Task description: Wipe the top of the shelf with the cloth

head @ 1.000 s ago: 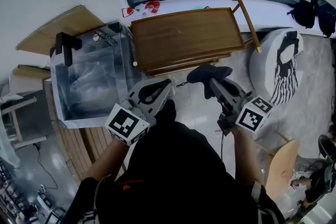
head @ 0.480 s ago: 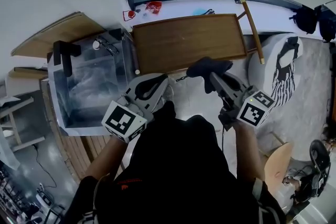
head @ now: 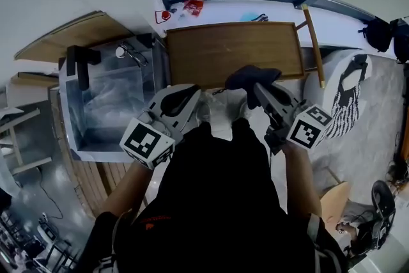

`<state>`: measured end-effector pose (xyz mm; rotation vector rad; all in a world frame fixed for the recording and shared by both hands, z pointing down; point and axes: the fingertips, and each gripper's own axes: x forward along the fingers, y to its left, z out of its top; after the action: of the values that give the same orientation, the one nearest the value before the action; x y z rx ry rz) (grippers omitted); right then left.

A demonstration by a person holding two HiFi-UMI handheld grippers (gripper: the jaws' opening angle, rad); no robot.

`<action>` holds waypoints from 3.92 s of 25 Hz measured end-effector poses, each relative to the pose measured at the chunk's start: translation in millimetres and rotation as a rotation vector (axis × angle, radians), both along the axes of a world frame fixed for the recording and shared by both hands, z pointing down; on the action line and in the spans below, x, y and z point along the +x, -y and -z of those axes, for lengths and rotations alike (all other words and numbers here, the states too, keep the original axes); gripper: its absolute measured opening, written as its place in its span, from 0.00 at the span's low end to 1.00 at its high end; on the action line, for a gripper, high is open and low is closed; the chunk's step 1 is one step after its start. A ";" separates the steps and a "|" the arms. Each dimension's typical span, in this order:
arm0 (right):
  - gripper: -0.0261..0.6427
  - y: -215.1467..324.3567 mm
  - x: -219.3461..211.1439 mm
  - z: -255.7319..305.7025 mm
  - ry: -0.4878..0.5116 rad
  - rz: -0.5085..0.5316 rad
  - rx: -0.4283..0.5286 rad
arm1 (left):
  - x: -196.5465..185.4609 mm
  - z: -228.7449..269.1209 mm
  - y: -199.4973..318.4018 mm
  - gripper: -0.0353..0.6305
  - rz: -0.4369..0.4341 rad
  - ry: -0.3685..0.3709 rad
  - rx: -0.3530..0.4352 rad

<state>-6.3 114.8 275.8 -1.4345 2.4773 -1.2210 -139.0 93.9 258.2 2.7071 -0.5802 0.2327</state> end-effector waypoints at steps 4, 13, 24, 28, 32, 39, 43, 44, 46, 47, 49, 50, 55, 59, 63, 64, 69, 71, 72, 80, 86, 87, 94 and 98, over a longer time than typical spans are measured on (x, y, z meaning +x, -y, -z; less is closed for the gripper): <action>0.08 12.6 9.8 -3.3 0.006 0.029 0.002 | 8.4 2.1 9.5 0.08 0.040 0.010 0.008; 0.08 56.1 32.9 -18.5 -0.045 0.215 0.022 | 36.0 -19.4 39.4 0.08 0.192 0.055 -0.002; 0.08 124.4 62.7 -49.1 -0.089 0.388 -0.011 | 49.2 -46.0 80.8 0.08 0.382 0.136 -0.060; 0.08 147.6 60.1 -65.0 -0.131 0.459 -0.004 | 50.4 -52.2 91.7 0.08 0.436 0.126 -0.084; 0.08 166.9 49.3 -80.6 -0.197 0.531 0.009 | 45.5 -65.4 96.2 0.08 0.480 0.130 -0.111; 0.08 196.7 20.0 -108.5 -0.293 0.624 0.055 | 27.0 -84.6 100.1 0.08 0.531 0.117 -0.154; 0.08 212.4 1.5 -127.1 -0.366 0.654 0.085 | 13.9 -94.6 99.4 0.08 0.544 0.099 -0.176; 0.08 216.2 -3.5 -131.1 -0.385 0.661 0.094 | 10.6 -96.8 99.1 0.08 0.546 0.095 -0.182; 0.08 223.4 -14.3 -137.4 -0.416 0.673 0.114 | 3.7 -100.9 97.8 0.08 0.552 0.087 -0.193; 0.08 226.8 -20.2 -140.2 -0.430 0.681 0.124 | 0.1 -102.9 97.1 0.08 0.556 0.083 -0.199; 0.08 234.0 -32.8 -146.3 -0.466 0.702 0.142 | -6.4 -106.5 96.1 0.08 0.561 0.073 -0.209; 0.08 237.8 -39.6 -149.8 -0.487 0.715 0.151 | -9.3 -108.2 95.4 0.08 0.562 0.068 -0.213; 0.08 259.2 -77.7 -165.2 -0.608 0.780 0.220 | -26.0 -119.1 91.1 0.08 0.569 0.046 -0.250; 0.08 275.0 -108.7 -175.6 -0.717 0.829 0.289 | -41.9 -127.2 89.0 0.08 0.578 0.033 -0.271; 0.08 285.9 -134.5 -185.4 -0.819 0.867 0.356 | -59.3 -134.5 88.7 0.08 0.598 0.024 -0.286; 0.08 287.5 -139.9 -188.9 -0.849 0.879 0.375 | -63.3 -136.3 88.7 0.08 0.603 0.024 -0.289; 0.08 286.9 -162.6 -224.0 -0.997 0.959 0.440 | -74.7 -145.4 90.1 0.08 0.612 0.027 -0.294; 0.08 282.5 -169.3 -245.3 -1.007 0.982 0.410 | -75.6 -149.4 90.9 0.08 0.610 0.029 -0.298; 0.08 280.2 -171.9 -254.6 -1.006 0.989 0.393 | -75.4 -151.2 91.0 0.08 0.608 0.029 -0.302; 0.08 270.8 -175.5 -306.5 -0.993 0.999 0.293 | -68.4 -160.0 87.4 0.08 0.593 0.037 -0.319; 0.08 268.3 -163.1 -331.4 -0.977 0.983 0.225 | -62.8 -162.2 81.4 0.08 0.578 0.051 -0.326; 0.08 267.9 -161.3 -333.8 -0.974 0.979 0.218 | -62.0 -162.7 80.5 0.08 0.576 0.053 -0.328; 0.08 264.4 -145.7 -338.3 -0.968 0.957 0.189 | -47.3 -162.7 78.7 0.08 0.549 0.063 -0.327; 0.08 263.7 -128.5 -338.0 -0.971 0.937 0.170 | -34.4 -160.6 79.3 0.08 0.527 0.067 -0.325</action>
<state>-134.8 -148.9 613.7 -0.8886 4.0406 -0.1985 -173.4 14.6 418.8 2.1539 -1.1365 0.2501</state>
